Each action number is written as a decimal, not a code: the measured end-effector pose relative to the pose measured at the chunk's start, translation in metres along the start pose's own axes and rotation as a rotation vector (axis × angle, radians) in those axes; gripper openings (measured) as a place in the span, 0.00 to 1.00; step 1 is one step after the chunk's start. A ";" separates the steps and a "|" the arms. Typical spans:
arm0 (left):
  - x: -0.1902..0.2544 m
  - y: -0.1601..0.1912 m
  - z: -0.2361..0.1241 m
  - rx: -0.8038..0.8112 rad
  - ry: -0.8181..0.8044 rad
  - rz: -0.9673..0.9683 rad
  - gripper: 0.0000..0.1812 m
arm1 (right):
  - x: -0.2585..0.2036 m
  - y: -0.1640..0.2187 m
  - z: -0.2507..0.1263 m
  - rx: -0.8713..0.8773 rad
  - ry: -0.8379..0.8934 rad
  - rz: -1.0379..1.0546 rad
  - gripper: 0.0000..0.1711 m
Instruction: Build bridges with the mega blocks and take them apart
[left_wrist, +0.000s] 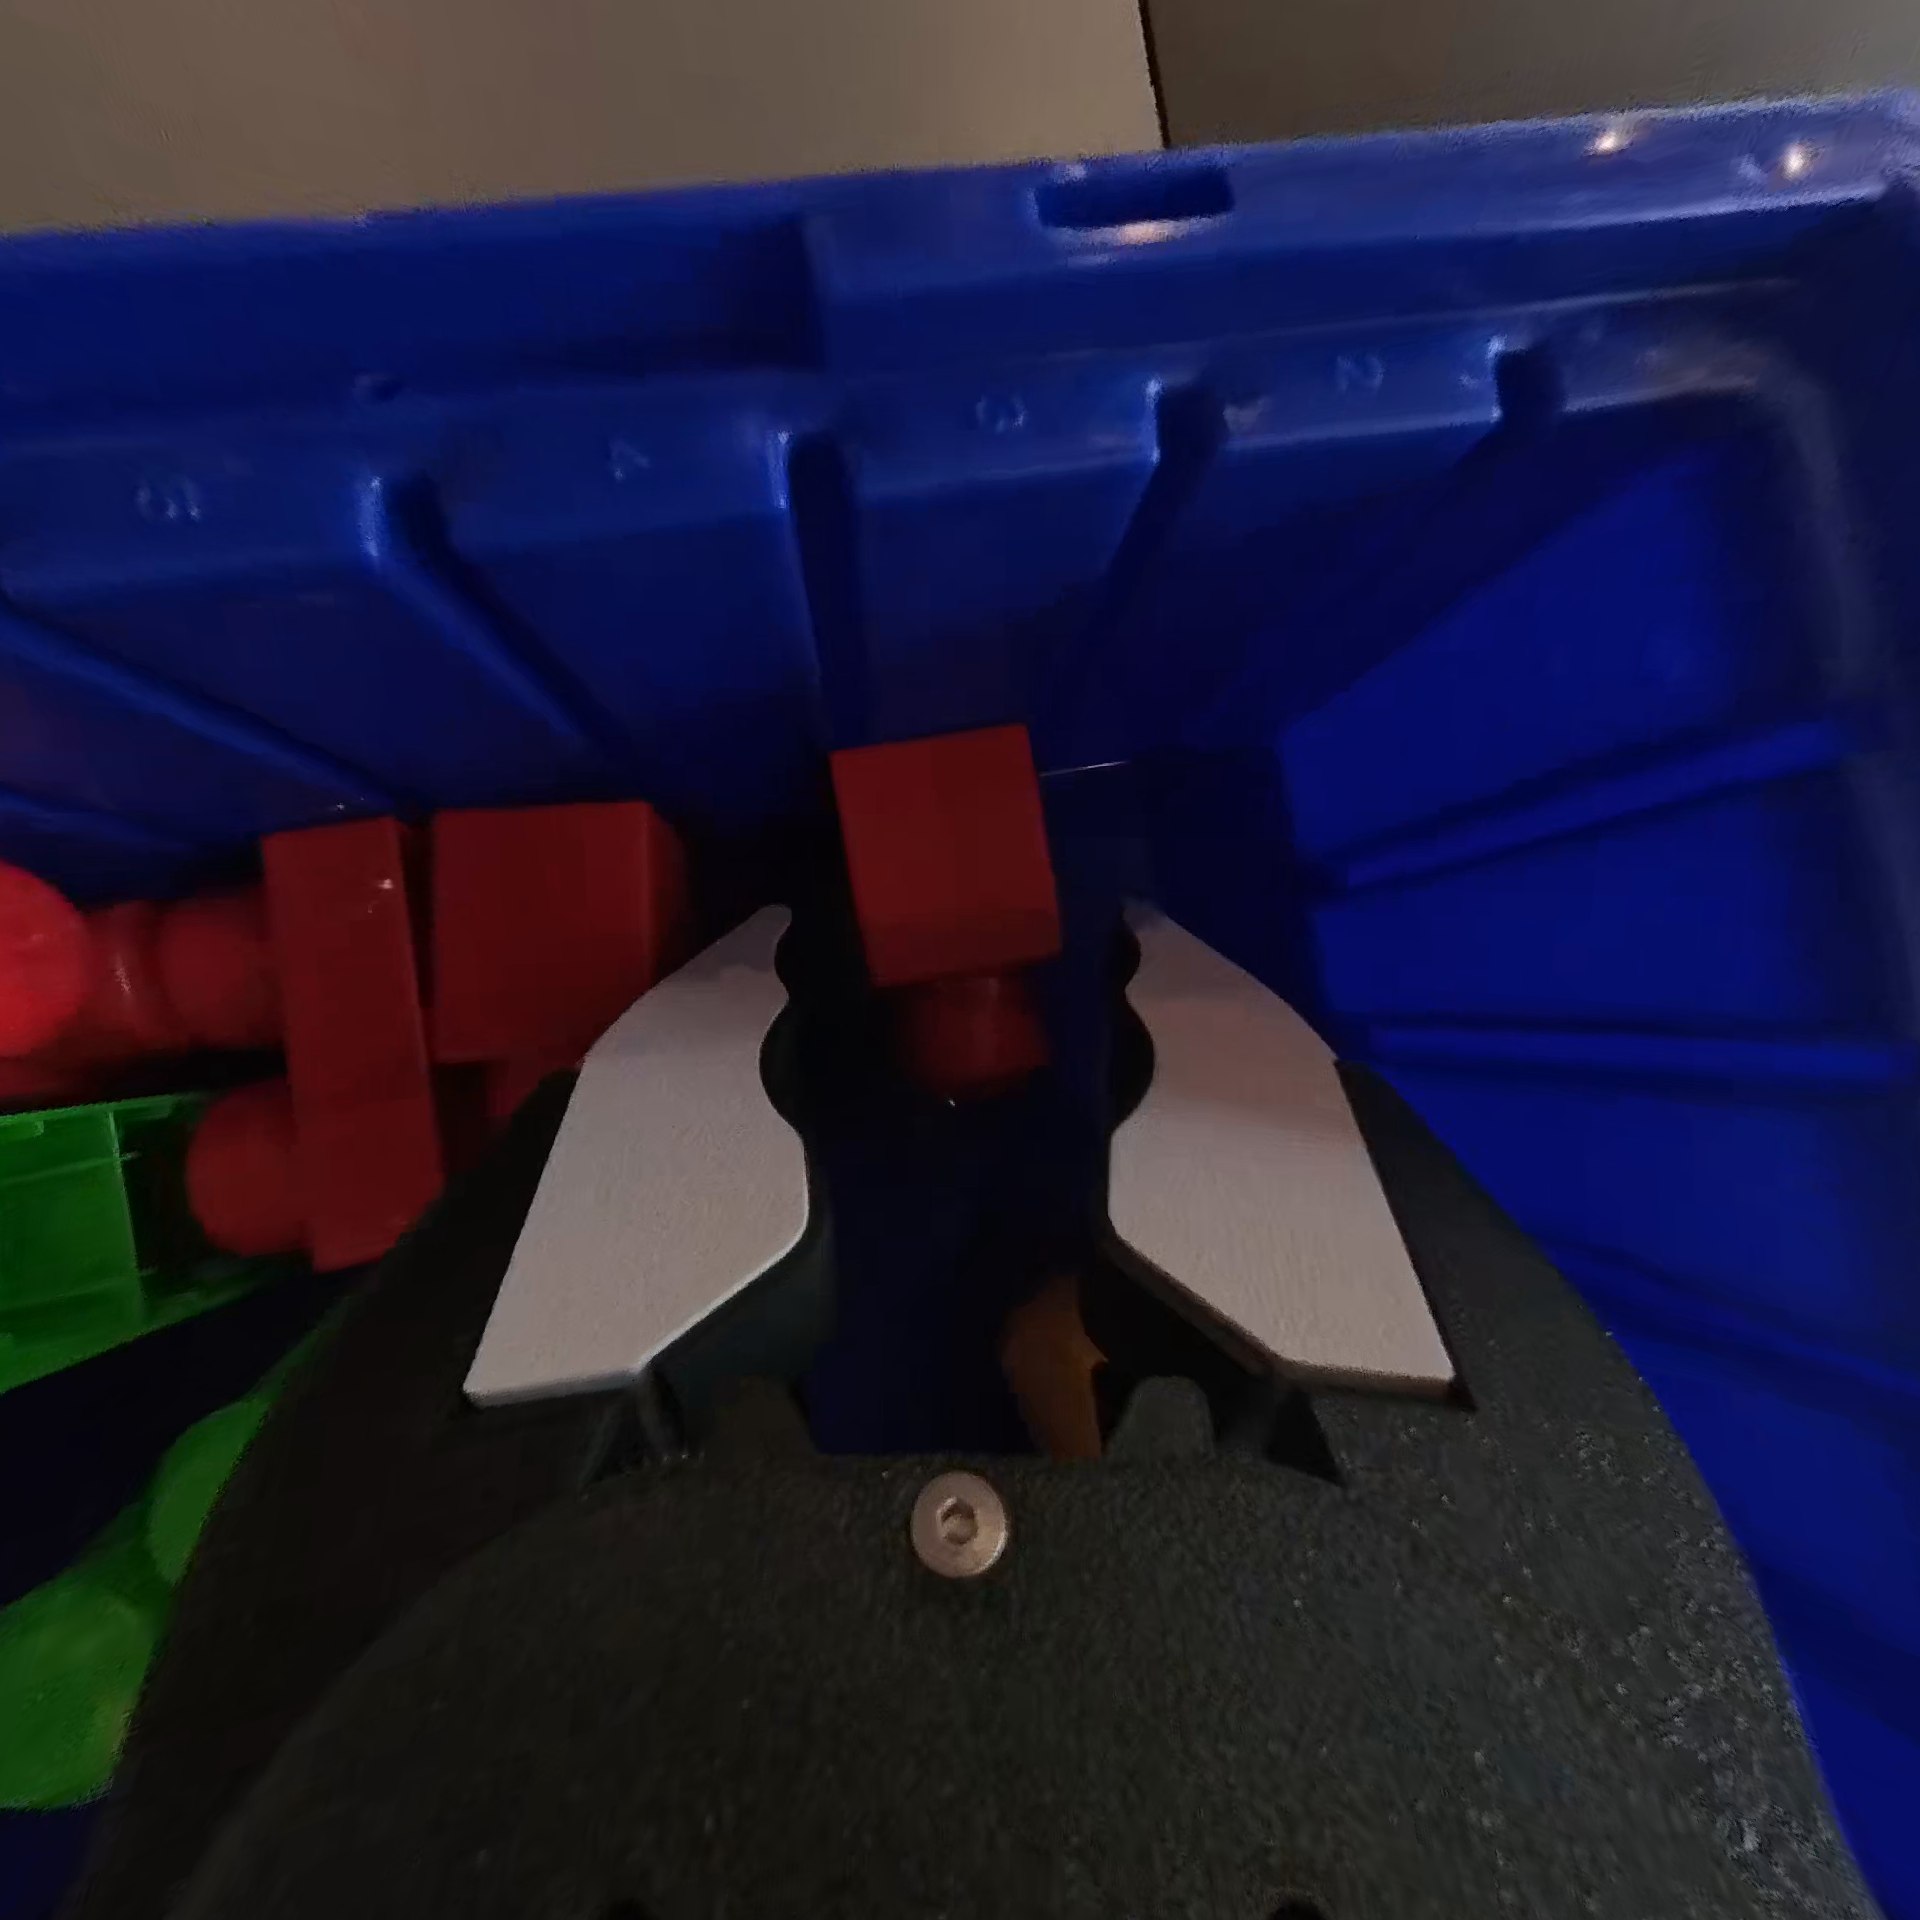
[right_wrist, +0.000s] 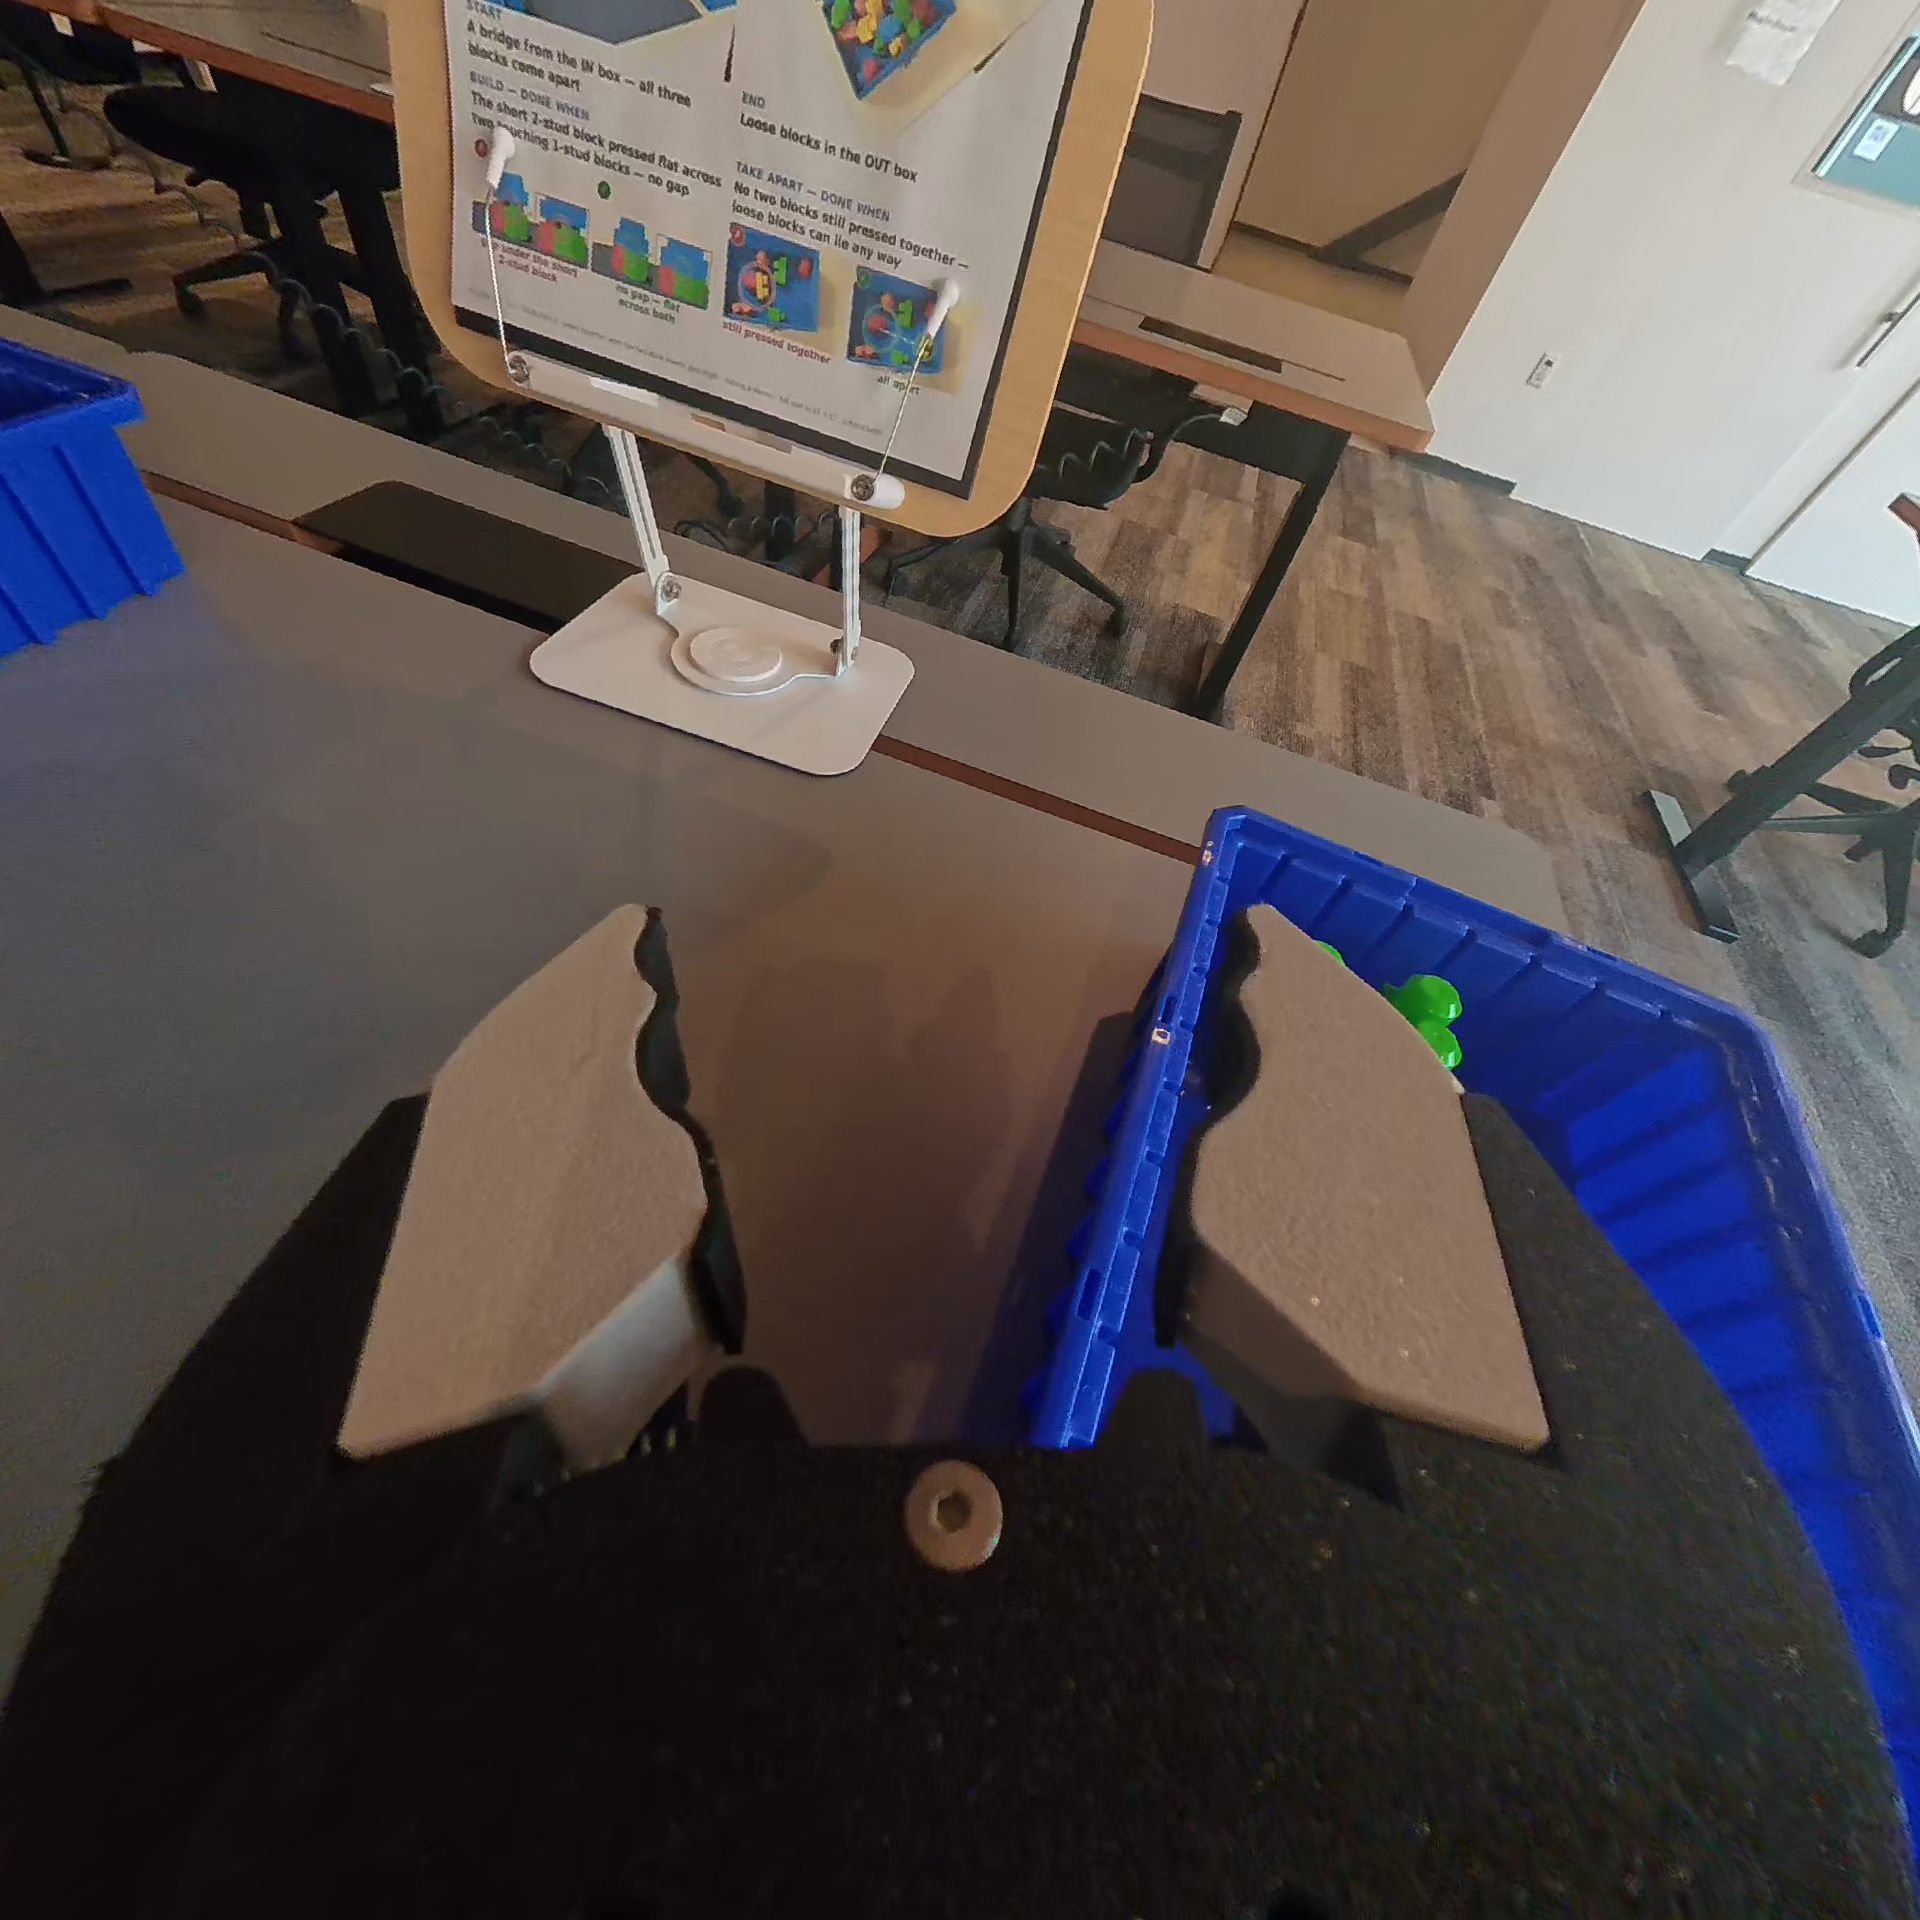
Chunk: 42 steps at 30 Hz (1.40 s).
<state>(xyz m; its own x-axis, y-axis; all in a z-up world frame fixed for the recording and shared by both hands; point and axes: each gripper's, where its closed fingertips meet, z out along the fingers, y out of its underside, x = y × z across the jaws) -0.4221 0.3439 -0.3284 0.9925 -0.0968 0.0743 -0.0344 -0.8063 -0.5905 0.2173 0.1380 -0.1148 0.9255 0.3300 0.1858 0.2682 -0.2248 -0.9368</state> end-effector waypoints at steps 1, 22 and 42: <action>0.000 0.000 0.002 -0.005 -0.002 -0.001 0.30 | 0.000 0.000 0.000 0.000 0.001 0.001 0.58; 0.042 0.011 -0.132 -0.321 0.096 0.454 0.20 | -0.013 0.013 0.012 -0.069 -0.086 -0.022 0.57; 0.232 0.132 -0.204 -1.096 0.107 1.113 0.20 | -0.042 0.032 0.038 -0.158 -0.259 -0.028 0.57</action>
<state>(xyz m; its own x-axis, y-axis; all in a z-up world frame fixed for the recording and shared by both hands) -0.2205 0.0956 -0.2250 0.4001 -0.9112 0.0979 -0.8296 -0.3147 0.4611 0.1770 0.1523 -0.1639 0.8236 0.5564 0.1103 0.3500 -0.3453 -0.8708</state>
